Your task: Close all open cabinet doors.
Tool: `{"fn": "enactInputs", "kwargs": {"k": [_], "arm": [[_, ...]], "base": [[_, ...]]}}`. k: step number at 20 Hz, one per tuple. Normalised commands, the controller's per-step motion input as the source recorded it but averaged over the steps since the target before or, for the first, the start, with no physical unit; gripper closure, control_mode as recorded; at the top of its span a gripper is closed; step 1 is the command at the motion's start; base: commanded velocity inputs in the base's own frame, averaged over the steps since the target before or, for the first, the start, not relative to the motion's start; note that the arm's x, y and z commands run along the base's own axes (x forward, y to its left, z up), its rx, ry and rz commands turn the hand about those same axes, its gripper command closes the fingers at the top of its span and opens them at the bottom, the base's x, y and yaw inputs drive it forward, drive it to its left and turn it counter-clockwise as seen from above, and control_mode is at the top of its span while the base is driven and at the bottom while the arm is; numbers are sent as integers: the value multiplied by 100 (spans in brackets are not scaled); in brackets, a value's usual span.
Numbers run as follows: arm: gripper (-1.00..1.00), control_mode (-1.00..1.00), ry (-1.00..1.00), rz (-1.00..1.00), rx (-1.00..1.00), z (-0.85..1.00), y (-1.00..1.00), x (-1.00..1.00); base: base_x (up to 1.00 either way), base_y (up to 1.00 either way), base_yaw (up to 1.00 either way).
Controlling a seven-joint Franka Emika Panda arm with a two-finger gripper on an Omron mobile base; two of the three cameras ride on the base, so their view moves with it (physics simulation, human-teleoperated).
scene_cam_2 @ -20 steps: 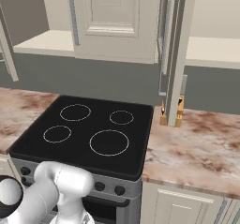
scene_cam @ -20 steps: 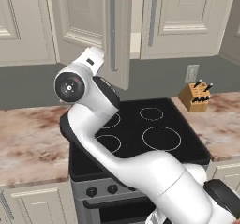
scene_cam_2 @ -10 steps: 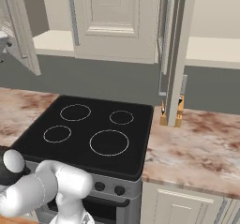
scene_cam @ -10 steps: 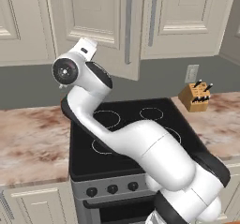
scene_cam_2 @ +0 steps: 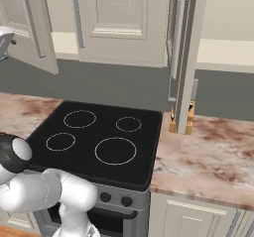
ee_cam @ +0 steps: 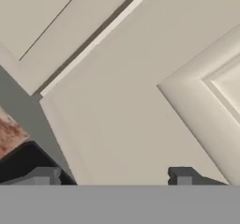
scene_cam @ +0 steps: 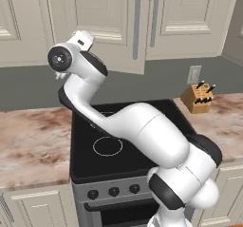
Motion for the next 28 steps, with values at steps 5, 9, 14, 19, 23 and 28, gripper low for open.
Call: {"fn": "enactInputs", "kwargs": {"k": [5,9,14,19,23,28], "arm": [[-100,-100,6,0,0,0,-23,61],[-100,-100,2,0,0,0,-48,23],[-100,-100,5,0,0,0,-49,40],[-100,-100,3,1,0,0,-62,19],[-100,-100,2,0,0,0,-61,1],[-100,-100,1,0,0,0,-67,0]], "base": [[0,0,0],[0,0,0],[0,0,0],[0,0,0],[0,0,0],[0,0,0]]}}
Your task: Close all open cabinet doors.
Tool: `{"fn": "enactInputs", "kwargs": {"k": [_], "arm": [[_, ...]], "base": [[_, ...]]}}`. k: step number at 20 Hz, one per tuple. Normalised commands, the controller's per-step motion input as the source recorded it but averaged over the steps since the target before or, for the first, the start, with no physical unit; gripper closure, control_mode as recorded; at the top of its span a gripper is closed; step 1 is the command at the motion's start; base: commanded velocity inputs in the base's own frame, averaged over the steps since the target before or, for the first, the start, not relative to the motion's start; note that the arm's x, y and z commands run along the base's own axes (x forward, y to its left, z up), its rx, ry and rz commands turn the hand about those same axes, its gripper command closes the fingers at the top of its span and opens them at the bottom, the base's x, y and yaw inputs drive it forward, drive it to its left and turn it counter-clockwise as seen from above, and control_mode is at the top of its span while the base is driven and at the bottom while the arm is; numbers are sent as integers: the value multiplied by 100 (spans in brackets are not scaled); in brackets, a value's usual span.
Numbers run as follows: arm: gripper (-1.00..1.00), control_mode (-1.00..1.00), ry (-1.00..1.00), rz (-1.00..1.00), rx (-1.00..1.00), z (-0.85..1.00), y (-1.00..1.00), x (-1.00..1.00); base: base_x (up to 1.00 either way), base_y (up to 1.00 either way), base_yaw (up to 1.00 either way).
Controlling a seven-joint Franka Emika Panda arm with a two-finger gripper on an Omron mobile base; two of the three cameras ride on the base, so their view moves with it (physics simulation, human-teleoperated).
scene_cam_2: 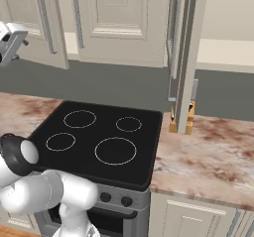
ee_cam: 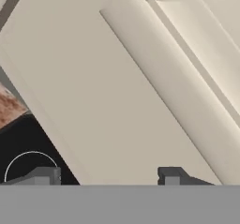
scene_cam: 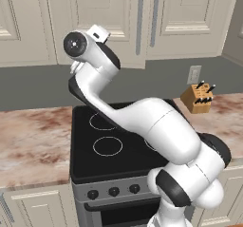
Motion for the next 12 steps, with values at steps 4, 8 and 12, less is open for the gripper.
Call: {"fn": "enactInputs", "kwargs": {"k": [4,8,12], "arm": [[-100,-100,4,0,0,0,-61,5],[-100,-100,4,1,0,0,-50,39],[-100,-100,3,1,0,0,-36,53]], "base": [[0,0,0],[0,0,0],[0,0,0]]}}
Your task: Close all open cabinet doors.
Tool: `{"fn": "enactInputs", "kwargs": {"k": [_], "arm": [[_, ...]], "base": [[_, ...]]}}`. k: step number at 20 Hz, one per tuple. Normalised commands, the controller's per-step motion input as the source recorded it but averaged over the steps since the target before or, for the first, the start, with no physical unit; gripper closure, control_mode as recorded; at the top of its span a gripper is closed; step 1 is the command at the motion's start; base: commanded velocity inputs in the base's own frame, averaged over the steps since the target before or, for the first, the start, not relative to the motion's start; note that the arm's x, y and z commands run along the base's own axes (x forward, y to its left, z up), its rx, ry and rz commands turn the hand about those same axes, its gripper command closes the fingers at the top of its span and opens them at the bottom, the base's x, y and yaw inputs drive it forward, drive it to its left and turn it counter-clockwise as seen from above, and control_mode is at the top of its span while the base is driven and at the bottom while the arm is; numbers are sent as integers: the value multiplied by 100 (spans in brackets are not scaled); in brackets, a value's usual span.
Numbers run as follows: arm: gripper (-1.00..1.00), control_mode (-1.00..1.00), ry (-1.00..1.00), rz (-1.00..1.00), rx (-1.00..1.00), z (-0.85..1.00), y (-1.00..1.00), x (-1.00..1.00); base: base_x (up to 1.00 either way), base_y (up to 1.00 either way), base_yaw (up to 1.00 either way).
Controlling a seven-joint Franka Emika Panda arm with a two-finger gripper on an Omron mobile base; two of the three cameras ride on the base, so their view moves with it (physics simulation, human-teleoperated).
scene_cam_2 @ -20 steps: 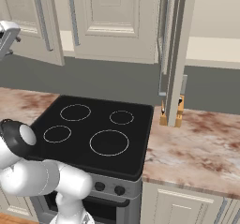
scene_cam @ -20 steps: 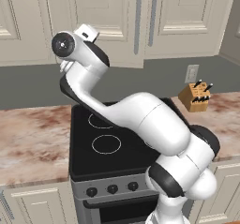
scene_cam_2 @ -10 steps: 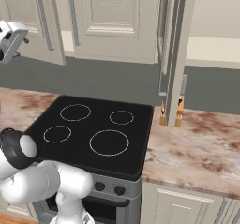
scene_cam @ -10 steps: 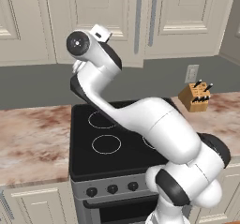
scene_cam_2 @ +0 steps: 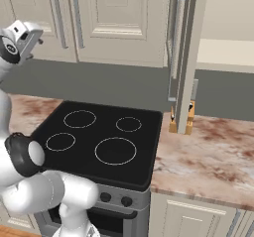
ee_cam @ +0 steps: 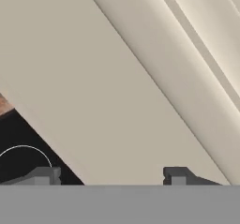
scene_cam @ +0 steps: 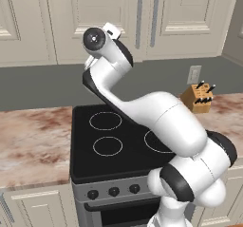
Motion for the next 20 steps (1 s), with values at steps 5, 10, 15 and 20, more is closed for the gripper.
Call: {"fn": "enactInputs", "kwargs": {"k": [5,10,15,20], "arm": [[-100,-100,3,0,0,0,-25,51],[-100,-100,2,0,0,0,-15,45],[-100,-100,0,0,0,-1,-8,14],[-100,-100,0,0,0,-12,-2,-45]], "base": [[0,0,0],[0,0,0],[0,0,0],[0,0,0]]}}
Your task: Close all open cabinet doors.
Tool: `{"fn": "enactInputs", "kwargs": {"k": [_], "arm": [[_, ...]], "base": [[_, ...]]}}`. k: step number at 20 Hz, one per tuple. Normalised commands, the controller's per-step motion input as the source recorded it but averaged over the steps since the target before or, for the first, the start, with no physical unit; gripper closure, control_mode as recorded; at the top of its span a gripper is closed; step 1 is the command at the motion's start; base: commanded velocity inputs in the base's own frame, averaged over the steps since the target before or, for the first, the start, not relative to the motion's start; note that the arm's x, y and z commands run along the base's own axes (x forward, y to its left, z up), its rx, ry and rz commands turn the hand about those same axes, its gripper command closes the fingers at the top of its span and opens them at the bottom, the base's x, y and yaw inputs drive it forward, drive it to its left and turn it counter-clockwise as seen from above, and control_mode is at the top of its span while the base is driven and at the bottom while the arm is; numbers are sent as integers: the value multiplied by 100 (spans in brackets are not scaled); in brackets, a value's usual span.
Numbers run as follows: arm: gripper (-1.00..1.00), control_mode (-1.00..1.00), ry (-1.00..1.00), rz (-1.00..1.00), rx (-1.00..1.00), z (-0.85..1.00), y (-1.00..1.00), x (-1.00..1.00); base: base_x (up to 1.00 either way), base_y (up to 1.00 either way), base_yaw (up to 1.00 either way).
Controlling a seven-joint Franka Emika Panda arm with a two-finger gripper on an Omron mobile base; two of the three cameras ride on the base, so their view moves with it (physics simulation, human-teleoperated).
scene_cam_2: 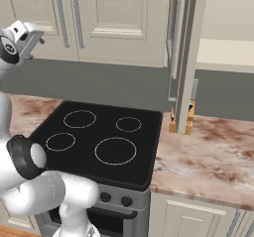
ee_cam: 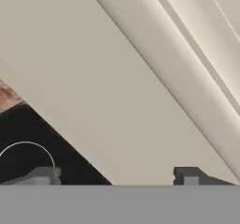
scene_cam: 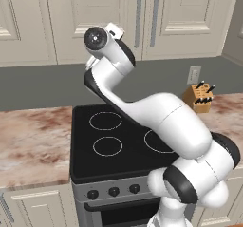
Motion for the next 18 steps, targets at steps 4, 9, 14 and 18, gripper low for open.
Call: {"fn": "enactInputs", "kwargs": {"k": [4,9,14,18], "arm": [[-100,-100,-4,0,0,-11,0,-89],[-100,-100,-6,0,0,-7,0,-99],[-100,-100,-5,-1,3,-2,-8,-100],[-100,-100,-4,-2,8,0,-40,-99]], "base": [[0,0,0],[0,0,0],[0,0,0],[0,0,0]]}}
